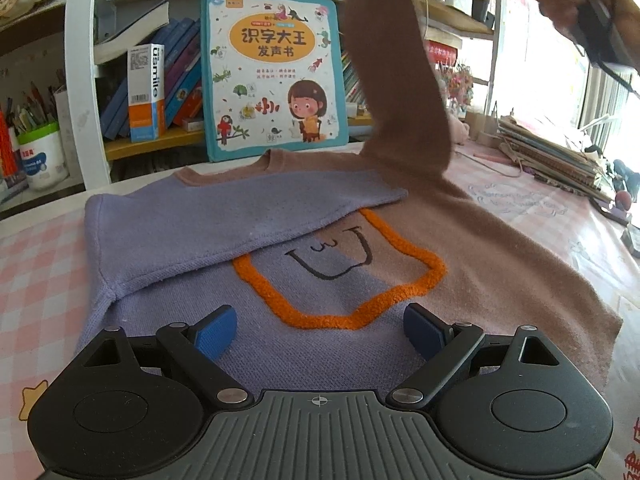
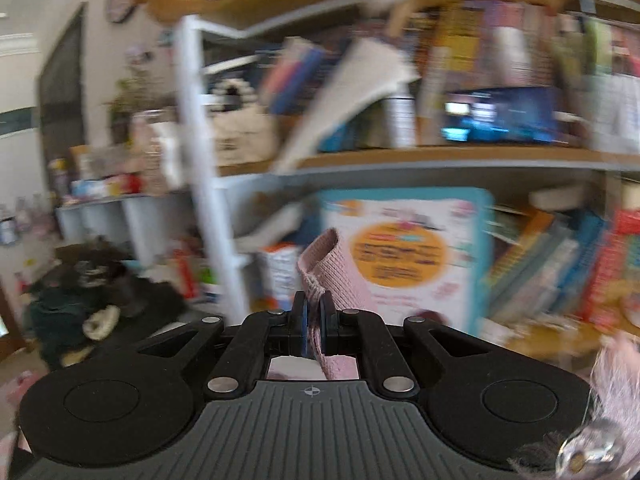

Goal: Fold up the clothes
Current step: 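Lift the pink sleeve with the right gripper and carry it across the sweater, then lay the pink sleeve on the sweater body and open the right gripper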

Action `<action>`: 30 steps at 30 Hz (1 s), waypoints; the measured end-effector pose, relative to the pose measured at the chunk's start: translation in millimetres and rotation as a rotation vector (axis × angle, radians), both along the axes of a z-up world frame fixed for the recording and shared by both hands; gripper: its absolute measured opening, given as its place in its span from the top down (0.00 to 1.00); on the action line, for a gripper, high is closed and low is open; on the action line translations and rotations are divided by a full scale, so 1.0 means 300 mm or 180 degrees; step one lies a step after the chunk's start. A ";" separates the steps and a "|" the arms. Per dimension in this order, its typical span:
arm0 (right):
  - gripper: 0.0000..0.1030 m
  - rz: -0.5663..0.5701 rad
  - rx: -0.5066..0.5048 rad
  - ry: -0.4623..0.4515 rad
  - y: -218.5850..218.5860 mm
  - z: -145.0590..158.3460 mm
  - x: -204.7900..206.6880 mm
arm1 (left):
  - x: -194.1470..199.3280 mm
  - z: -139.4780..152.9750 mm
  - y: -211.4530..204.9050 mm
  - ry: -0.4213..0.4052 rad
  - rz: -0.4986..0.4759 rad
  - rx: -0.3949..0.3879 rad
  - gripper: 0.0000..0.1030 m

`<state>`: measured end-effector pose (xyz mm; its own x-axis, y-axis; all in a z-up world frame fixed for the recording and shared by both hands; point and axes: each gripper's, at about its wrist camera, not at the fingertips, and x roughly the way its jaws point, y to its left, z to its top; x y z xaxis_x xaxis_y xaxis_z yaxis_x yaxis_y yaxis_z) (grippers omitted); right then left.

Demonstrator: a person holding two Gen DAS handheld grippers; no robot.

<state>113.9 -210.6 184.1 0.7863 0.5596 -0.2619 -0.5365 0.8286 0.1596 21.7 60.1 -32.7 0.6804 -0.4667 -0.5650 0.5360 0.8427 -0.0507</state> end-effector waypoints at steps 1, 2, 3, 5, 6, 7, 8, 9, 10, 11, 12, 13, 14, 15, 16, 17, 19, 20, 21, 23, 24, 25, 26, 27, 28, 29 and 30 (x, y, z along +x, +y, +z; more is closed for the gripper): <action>0.95 0.0106 0.0033 0.0000 0.043 0.002 0.008 | 0.001 0.000 0.001 0.0001 0.0001 -0.0009 0.10; 0.95 0.0200 0.0046 0.0003 0.084 0.001 0.016 | 0.001 0.000 0.003 0.0001 0.0002 -0.0016 0.10; 0.95 0.0286 0.0043 0.0008 0.124 -0.002 0.026 | -0.001 0.000 0.002 -0.0005 0.0001 -0.0014 0.10; 0.95 0.0436 -0.0012 0.0030 0.205 -0.020 0.044 | -0.005 -0.001 0.000 -0.0017 -0.0001 -0.0001 0.10; 0.95 0.0510 -0.0042 0.0042 0.246 -0.030 0.054 | -0.006 -0.001 -0.001 -0.0023 -0.0003 0.0009 0.10; 0.95 0.0563 -0.0083 0.0058 0.281 -0.044 0.062 | -0.006 -0.001 -0.002 -0.0028 -0.0005 0.0016 0.10; 0.95 0.0608 -0.0129 0.0076 0.314 -0.060 0.071 | -0.007 -0.001 -0.003 -0.0033 -0.0006 0.0023 0.10; 0.95 0.0645 -0.0180 0.0106 0.348 -0.081 0.083 | -0.007 -0.001 -0.003 -0.0034 -0.0006 0.0022 0.10; 0.95 0.0670 -0.0231 0.0143 0.378 -0.104 0.097 | -0.007 -0.001 -0.003 -0.0035 -0.0006 0.0021 0.10; 0.95 0.0691 -0.0280 0.0181 0.405 -0.126 0.110 | -0.008 -0.002 -0.002 -0.0034 -0.0008 0.0016 0.10; 0.95 0.0703 -0.0318 0.0224 0.427 -0.149 0.123 | -0.007 -0.002 -0.001 -0.0031 -0.0009 0.0012 0.10; 0.95 0.0705 -0.0343 0.0268 0.440 -0.171 0.133 | -0.006 -0.002 0.001 -0.0029 -0.0009 0.0008 0.10; 0.95 0.0704 -0.0363 0.0312 0.450 -0.193 0.143 | -0.006 -0.003 0.002 -0.0027 -0.0011 0.0006 0.10; 0.95 0.0704 -0.0381 0.0360 0.459 -0.218 0.153 | -0.006 -0.004 0.002 -0.0026 -0.0012 0.0005 0.10; 0.95 0.0700 -0.0391 0.0401 0.464 -0.240 0.160 | -0.005 -0.004 0.002 -0.0024 -0.0013 0.0005 0.10; 0.95 0.0696 -0.0393 0.0431 0.470 -0.258 0.167 | -0.005 -0.005 0.003 -0.0023 -0.0015 0.0003 0.10; 0.95 0.0696 -0.0394 0.0498 0.487 -0.294 0.181 | -0.003 -0.005 0.004 -0.0019 -0.0017 0.0001 0.10; 0.95 0.0700 -0.0390 0.0531 0.494 -0.309 0.187 | -0.003 -0.005 0.004 -0.0017 -0.0017 -0.0001 0.10; 0.95 0.0712 -0.0383 0.0569 0.504 -0.324 0.192 | -0.003 -0.005 0.004 -0.0014 -0.0017 -0.0002 0.10; 0.95 0.0749 -0.0367 0.0643 0.523 -0.352 0.201 | -0.002 -0.008 0.010 -0.0008 -0.0019 -0.0005 0.10; 0.94 0.0770 -0.0362 0.0674 0.531 -0.363 0.203 | -0.002 -0.010 0.011 -0.0005 -0.0020 -0.0008 0.10; 0.93 0.0791 -0.0357 0.0704 0.539 -0.374 0.206 | -0.001 -0.011 0.013 -0.0001 -0.0020 -0.0010 0.10; 0.92 0.0804 -0.0355 0.0722 0.545 -0.382 0.207 | -0.001 -0.012 0.014 0.0001 -0.0020 -0.0012 0.10; 0.90 0.0816 -0.0353 0.0728 0.548 -0.389 0.206 | 0.000 -0.013 0.016 0.0004 -0.0020 -0.0014 0.10; 0.82 0.0832 -0.0348 0.0731 0.549 -0.393 0.205 | 0.000 -0.014 0.017 0.0006 -0.0020 -0.0016 0.10; 0.73 0.0838 -0.0340 0.0724 0.546 -0.393 0.204 | 0.001 -0.015 0.019 0.0009 -0.0019 -0.0017 0.10; 0.71 0.0837 -0.0332 0.0711 0.543 -0.394 0.201 | 0.001 -0.016 0.020 0.0011 -0.0019 -0.0016 0.10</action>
